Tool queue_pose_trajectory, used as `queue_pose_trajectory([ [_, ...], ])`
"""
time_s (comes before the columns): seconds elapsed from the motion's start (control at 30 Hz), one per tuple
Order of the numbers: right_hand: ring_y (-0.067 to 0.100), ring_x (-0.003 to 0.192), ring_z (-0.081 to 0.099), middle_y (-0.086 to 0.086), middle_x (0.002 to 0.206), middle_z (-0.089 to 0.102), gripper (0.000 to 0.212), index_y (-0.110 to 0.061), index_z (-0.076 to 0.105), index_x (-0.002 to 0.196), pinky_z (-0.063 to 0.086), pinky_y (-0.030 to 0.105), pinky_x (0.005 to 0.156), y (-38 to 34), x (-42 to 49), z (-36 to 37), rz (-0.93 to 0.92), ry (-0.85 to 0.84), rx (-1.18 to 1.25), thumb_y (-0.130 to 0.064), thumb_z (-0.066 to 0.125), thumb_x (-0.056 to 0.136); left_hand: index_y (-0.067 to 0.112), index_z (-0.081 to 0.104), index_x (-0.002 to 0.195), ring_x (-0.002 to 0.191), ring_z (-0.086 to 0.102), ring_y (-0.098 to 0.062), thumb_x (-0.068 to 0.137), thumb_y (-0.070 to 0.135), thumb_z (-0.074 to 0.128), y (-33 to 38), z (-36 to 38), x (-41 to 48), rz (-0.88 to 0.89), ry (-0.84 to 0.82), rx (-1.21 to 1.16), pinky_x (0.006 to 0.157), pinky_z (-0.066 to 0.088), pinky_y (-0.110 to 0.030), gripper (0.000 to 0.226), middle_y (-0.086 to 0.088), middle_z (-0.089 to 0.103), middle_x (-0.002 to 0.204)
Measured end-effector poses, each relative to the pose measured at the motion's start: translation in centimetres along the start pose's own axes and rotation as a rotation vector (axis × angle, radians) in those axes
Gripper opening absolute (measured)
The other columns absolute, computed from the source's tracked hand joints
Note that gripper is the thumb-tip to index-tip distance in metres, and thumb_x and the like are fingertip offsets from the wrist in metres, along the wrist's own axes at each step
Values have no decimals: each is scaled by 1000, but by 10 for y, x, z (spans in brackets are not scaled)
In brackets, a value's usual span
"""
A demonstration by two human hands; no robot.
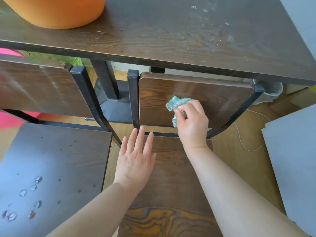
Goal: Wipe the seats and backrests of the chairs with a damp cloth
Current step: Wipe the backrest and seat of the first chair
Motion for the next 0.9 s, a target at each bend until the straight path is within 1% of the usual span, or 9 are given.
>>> queue_pose_trajectory([
  [0.2, 18, 90, 63, 5, 98, 63, 9, -5, 69, 85, 58, 32, 70, 15, -37, 33, 134, -139, -6, -13, 72, 88, 18, 24, 157, 152, 15, -34, 101, 46, 23, -16, 7, -8, -13, -62, -24, 121, 21, -52, 63, -14, 21, 163],
  [0.37, 21, 84, 61, 4, 95, 61, 15, -4, 66, 75, 54, 38, 69, 35, -60, 57, 290, -292, 3, -12, 74, 85, 18, 20, 158, 152, 12, -34, 103, 44, 32, -23, 12, -16, -18, -78, -44, 122, 18, -52, 62, -14, 17, 164],
  [0.47, 21, 87, 61, 4, 97, 61, 14, -5, 67, 78, 54, 40, 74, 45, -74, 59, 363, -361, -6, -14, 73, 87, 18, 19, 158, 153, 10, -33, 103, 44, 33, -23, 11, -19, -23, -74, -49, 123, 16, -51, 62, -14, 16, 164],
  [0.53, 20, 90, 61, 3, 101, 61, 14, -6, 68, 81, 55, 36, 75, 49, -80, 52, 382, -389, -25, -17, 71, 89, 17, 21, 157, 152, 12, -34, 103, 43, 35, -21, 11, -22, -21, -64, -58, 122, 17, -52, 62, -15, 18, 164],
  [0.57, 19, 90, 61, 3, 103, 61, 14, -6, 67, 82, 54, 30, 73, 50, -82, 45, 385, -399, -26, -18, 70, 90, 16, 22, 157, 152, 13, -34, 103, 42, 36, -20, 12, -23, -19, -65, -58, 122, 18, -52, 62, -15, 19, 164],
  [0.67, 12, 84, 57, 0, 100, 59, 17, -8, 62, 78, 36, 5, 65, 49, -82, 14, 317, -378, -41, -17, 70, 90, 15, 27, 156, 151, 17, -35, 101, 42, 39, -12, 12, -27, -8, -65, -50, 120, 24, -53, 62, -16, 23, 162],
  [0.73, 10, 81, 54, 0, 98, 59, 15, -7, 62, 78, 33, 0, 64, 50, -80, -12, 252, -340, -66, -14, 72, 88, 14, 30, 155, 150, 20, -35, 100, 42, 40, -2, 10, -27, 4, -67, -48, 119, 26, -54, 62, -17, 25, 161],
  [0.8, 9, 79, 53, 1, 97, 60, 11, -7, 65, 81, 33, -1, 64, 53, -73, -39, 205, -275, -84, -11, 73, 87, 15, 29, 155, 151, 18, -35, 100, 43, 40, 10, 6, -23, 22, -71, -43, 120, 25, -53, 62, -16, 24, 162],
  [0.9, 15, 80, 57, 1, 95, 60, 8, -7, 67, 83, 37, 9, 65, 54, -47, -76, 144, -127, -78, -10, 73, 87, 14, 35, 153, 149, 23, -36, 100, 41, 42, 31, -3, -10, 37, -38, -52, 118, 28, -54, 60, -17, 28, 160],
])
Point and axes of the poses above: each hand's wrist, its own x-axis towards the middle knuckle, its own z-axis out of the palm, y = z × x, the point moved 4 cm from there along x, towards the middle knuckle
